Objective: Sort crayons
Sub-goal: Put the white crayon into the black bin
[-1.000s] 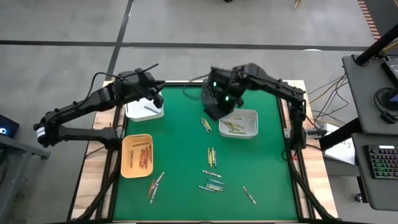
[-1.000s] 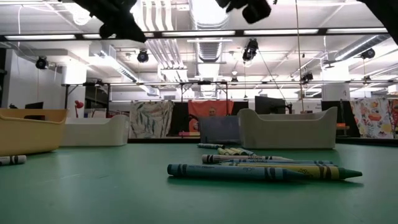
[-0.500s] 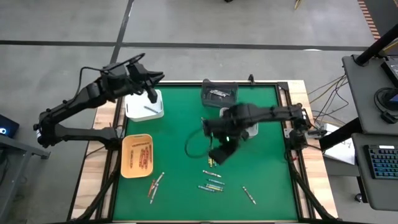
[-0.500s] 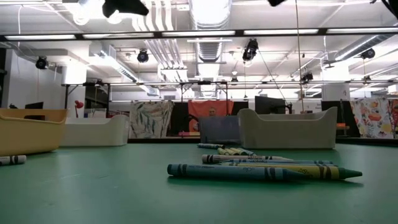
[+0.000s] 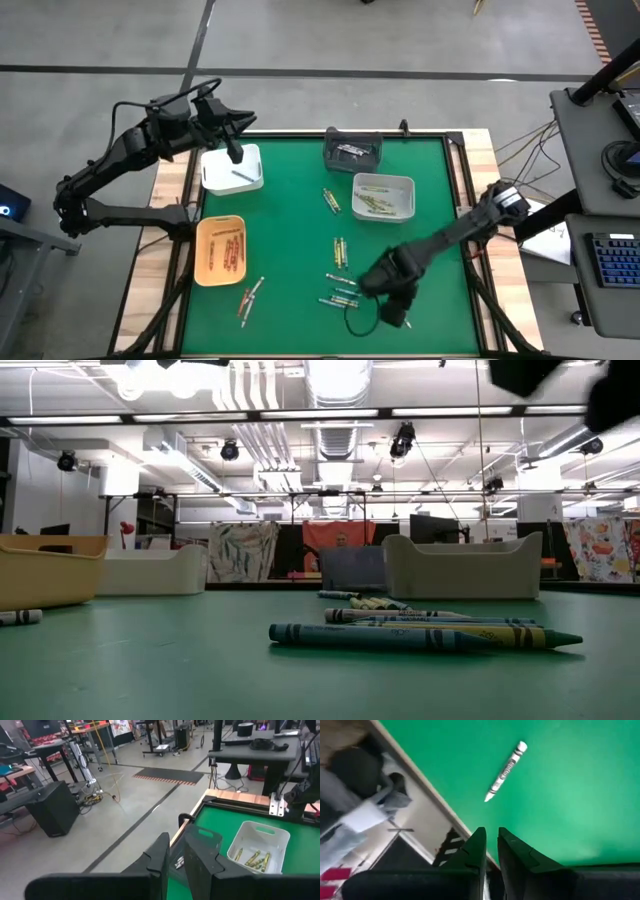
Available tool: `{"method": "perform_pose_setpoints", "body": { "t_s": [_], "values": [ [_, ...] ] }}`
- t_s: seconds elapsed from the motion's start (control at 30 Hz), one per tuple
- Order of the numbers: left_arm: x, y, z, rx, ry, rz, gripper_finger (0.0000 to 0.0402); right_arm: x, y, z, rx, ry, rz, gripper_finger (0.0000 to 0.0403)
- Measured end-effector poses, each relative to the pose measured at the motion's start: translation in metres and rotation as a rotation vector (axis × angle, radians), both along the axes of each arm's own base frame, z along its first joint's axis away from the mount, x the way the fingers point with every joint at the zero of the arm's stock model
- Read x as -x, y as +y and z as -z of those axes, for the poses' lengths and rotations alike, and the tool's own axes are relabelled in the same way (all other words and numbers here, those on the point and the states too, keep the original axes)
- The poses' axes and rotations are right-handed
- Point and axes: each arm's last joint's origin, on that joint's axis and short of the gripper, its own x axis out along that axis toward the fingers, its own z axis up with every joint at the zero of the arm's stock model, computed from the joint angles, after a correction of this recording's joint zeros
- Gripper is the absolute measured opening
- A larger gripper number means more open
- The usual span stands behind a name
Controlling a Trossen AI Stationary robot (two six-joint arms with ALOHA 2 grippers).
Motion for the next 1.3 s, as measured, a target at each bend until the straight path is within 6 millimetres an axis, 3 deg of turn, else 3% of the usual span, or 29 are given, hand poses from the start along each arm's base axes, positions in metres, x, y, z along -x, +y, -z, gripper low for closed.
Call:
{"method": "perform_pose_setpoints", "body": {
  "t_s": [0.13, 0.3, 0.57, 0.73, 1.0, 1.3],
  "values": [
    [0.000, 0.000, -0.001, -0.001, -0.001, 0.000, 0.0036, 0.010, 0.013, 0.029, 0.013, 0.020, 0.045, 0.0039],
    [0.000, 0.000, 0.000, 0.000, 0.000, -0.001, 0.0036, 0.011, 0.011, 0.053, 0.009, 0.032, 0.129, 0.0064],
    [-0.001, 0.000, 0.000, -0.024, 0.016, 0.005, 0.0036, 0.009, 0.002, 0.074, 0.008, 0.025, 0.246, 0.0146],
    [-0.006, 0.003, 0.002, -0.017, 0.022, 0.003, 0.0036, 0.012, -0.003, 0.084, 0.065, 0.047, 0.305, 0.0170],
    [-0.011, 0.006, 0.005, 0.006, 0.030, -0.001, 0.0036, 0.015, -0.007, 0.098, 0.119, -0.004, 0.363, 0.0150],
    [-0.015, 0.007, 0.007, 0.012, 0.042, -0.001, 0.0036, 0.022, -0.011, 0.107, 0.138, 0.001, 0.365, 0.0085]
  ]
}}
